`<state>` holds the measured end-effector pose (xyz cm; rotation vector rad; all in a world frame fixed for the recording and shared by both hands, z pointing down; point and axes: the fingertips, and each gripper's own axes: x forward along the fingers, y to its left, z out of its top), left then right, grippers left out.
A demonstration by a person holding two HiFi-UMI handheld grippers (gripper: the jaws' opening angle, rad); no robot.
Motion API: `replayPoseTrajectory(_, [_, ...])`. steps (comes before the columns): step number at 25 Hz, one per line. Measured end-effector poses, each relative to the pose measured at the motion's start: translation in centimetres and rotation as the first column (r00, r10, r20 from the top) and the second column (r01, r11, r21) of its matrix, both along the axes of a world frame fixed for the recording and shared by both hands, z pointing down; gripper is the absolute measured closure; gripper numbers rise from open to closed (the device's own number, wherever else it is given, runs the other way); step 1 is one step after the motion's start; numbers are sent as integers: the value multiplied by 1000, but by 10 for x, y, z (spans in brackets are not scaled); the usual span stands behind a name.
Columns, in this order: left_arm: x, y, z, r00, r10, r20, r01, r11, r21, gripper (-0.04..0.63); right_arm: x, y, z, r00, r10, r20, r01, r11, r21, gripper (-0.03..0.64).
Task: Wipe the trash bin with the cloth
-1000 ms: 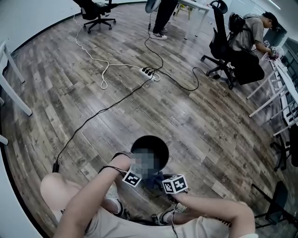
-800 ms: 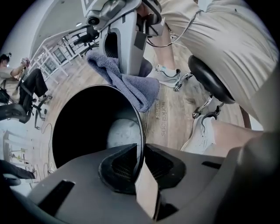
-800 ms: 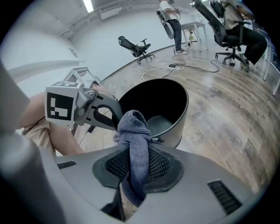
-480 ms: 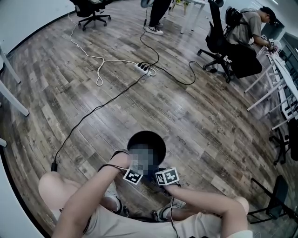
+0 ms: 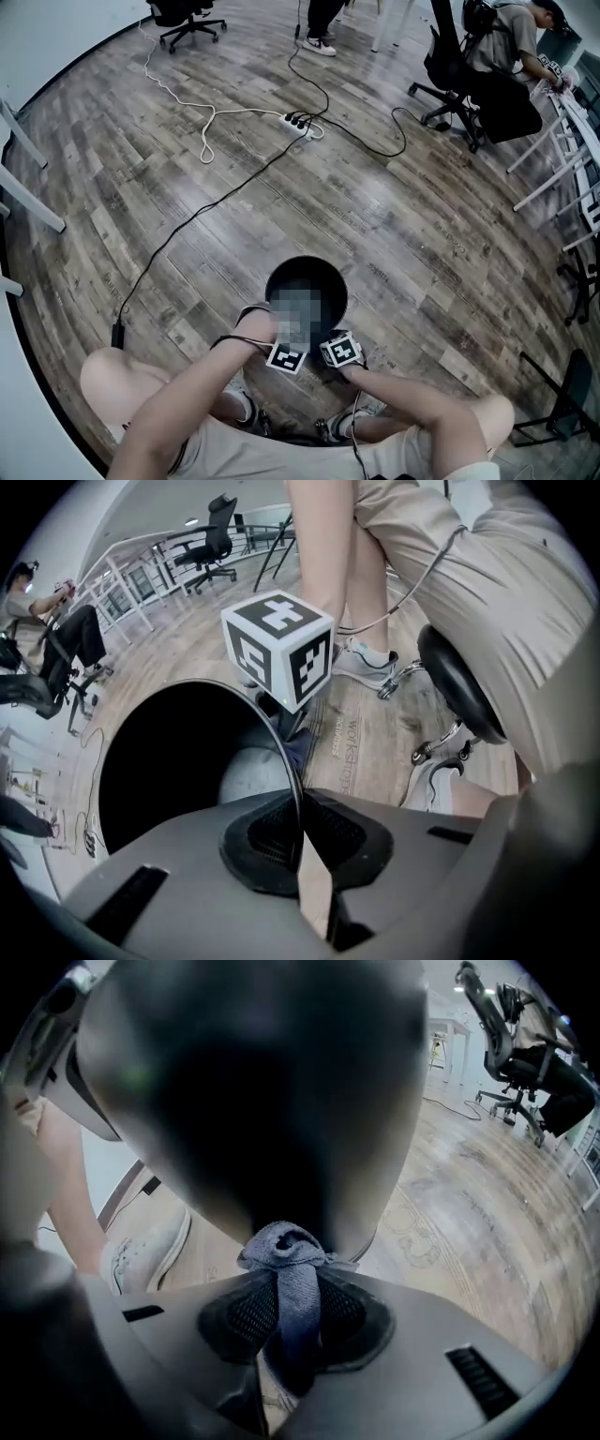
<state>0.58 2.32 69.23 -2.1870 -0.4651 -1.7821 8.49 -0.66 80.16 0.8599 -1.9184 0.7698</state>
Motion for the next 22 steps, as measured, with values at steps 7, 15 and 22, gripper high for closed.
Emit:
replayPoseTrajectory(7, [13, -2, -1, 993, -114, 11, 114, 993, -7, 575, 9, -4, 58, 998, -46, -41, 46, 999, -13, 534])
replayPoseTrajectory(15, [25, 3, 2, 977, -211, 33, 212, 977, -6, 575, 20, -2, 67, 998, 60, 24, -58, 995, -77, 534])
replayPoseTrajectory(22, [20, 4, -9, 979, -202, -22, 200, 976, -82, 471, 27, -1, 13, 998, 64, 21, -62, 993, -104, 535])
